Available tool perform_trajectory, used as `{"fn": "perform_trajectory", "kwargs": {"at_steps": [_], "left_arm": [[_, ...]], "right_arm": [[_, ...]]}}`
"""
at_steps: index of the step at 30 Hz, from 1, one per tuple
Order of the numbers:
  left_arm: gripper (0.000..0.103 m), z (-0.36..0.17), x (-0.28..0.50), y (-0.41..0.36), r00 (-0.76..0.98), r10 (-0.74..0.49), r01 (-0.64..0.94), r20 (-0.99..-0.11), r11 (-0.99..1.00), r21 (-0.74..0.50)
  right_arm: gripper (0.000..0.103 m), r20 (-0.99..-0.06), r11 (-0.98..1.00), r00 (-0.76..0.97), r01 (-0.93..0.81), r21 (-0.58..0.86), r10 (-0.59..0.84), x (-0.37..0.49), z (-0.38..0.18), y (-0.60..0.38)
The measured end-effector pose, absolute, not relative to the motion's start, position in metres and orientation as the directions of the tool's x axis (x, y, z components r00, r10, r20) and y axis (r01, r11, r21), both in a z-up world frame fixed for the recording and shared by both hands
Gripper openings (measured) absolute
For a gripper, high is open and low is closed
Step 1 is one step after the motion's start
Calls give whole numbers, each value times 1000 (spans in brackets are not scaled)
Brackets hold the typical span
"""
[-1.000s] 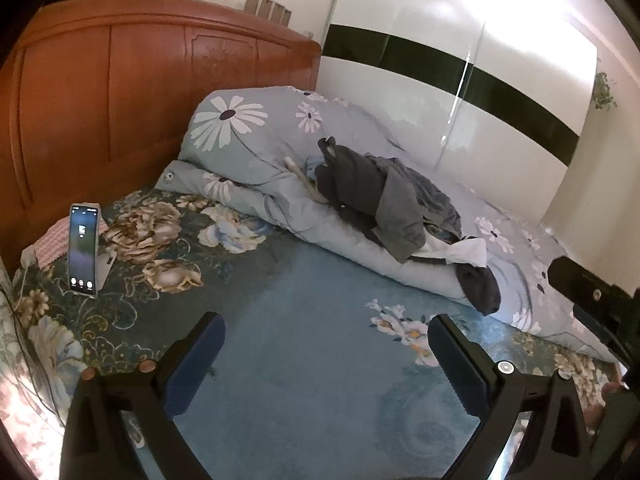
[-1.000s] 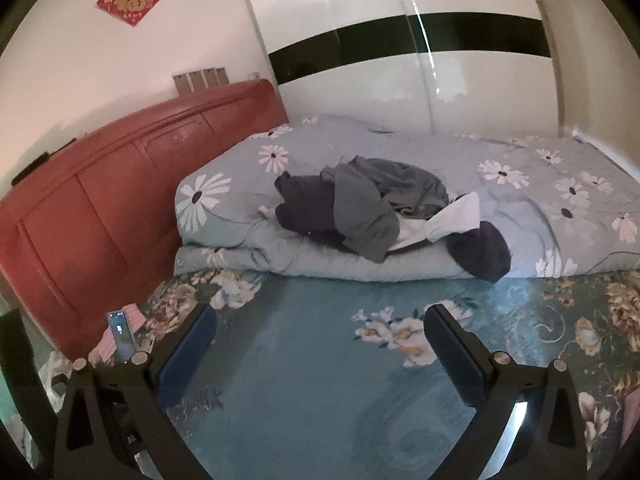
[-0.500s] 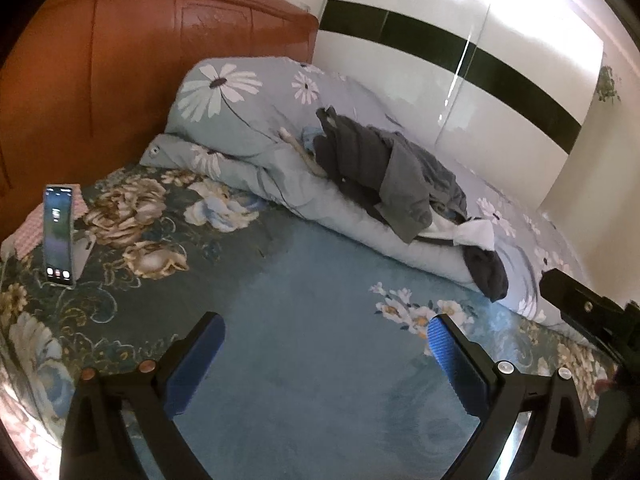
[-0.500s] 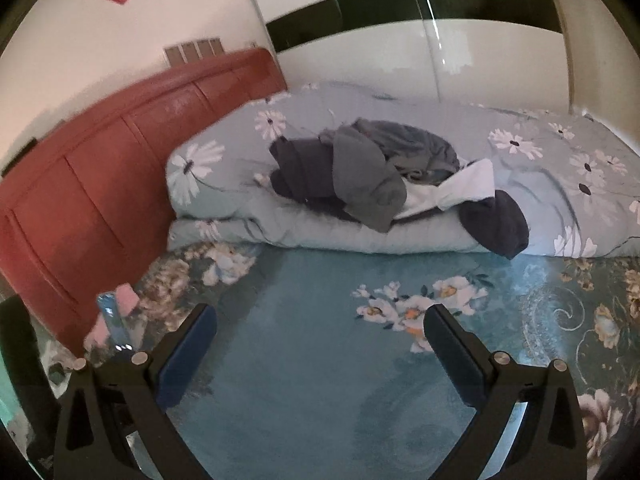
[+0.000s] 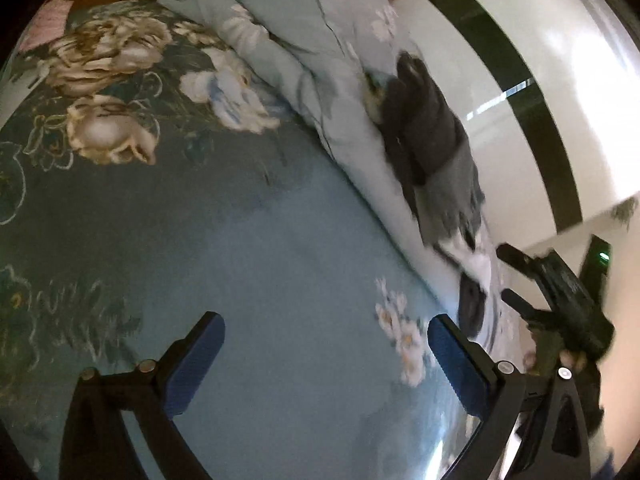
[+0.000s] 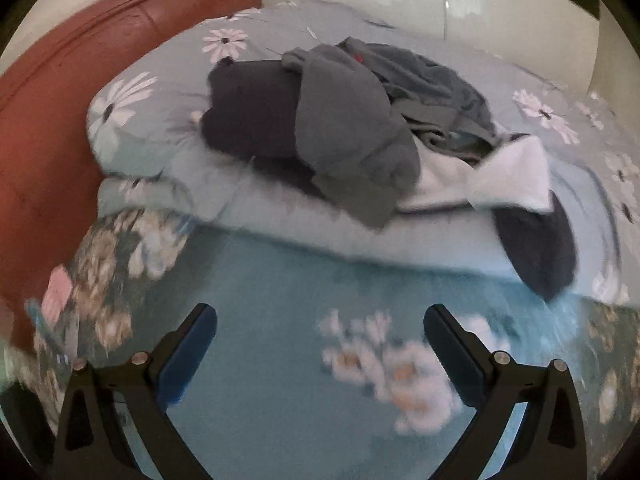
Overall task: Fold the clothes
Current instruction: 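Reach the right tool into the clothes pile and grasp the grey sweatshirt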
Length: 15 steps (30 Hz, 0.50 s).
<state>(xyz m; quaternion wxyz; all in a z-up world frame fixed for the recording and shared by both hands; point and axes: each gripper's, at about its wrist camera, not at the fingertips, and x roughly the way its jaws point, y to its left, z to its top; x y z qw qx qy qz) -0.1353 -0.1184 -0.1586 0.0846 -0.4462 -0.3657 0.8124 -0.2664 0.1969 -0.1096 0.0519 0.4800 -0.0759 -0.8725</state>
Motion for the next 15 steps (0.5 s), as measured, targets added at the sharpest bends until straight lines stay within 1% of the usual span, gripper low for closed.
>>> {"fn": "perform_trajectory", "kwargs": {"at_steps": [1,3,6,9,12,13,15], "left_arm": [[103,-162,-139,-121,-598,456,189,-659,-718,-669],[103,-167,-148,-121,-581,432,175,-689,-761,-625],[103,-172,-158,-113,-570,327,139,-754,-866,-480],[103,-181,-163,-103,-576,274,88,-770,-916,-392],[103,-189,-162,-97,-572,246,61,-782,-939,-339],[103,-191,-161,-95,-571,237,57,-786,-944,-326],[103,-194,-162,-91,-570,237,48,-787,-946,-320]], "right_arm": [[103,-832,-983,-532,5,185,-159,-286,-111,199],[103,-831,-984,-539,-26,175,-134,-322,-112,201],[103,-833,-989,-550,-72,128,-67,-371,-113,200],[103,-828,-986,-559,-109,129,-46,-411,-116,201],[102,-827,-986,-561,-122,117,-28,-436,-121,194],[101,-827,-987,-562,-118,111,-26,-443,-122,191],[90,-828,-991,-561,-109,72,1,-452,-124,186]]}}
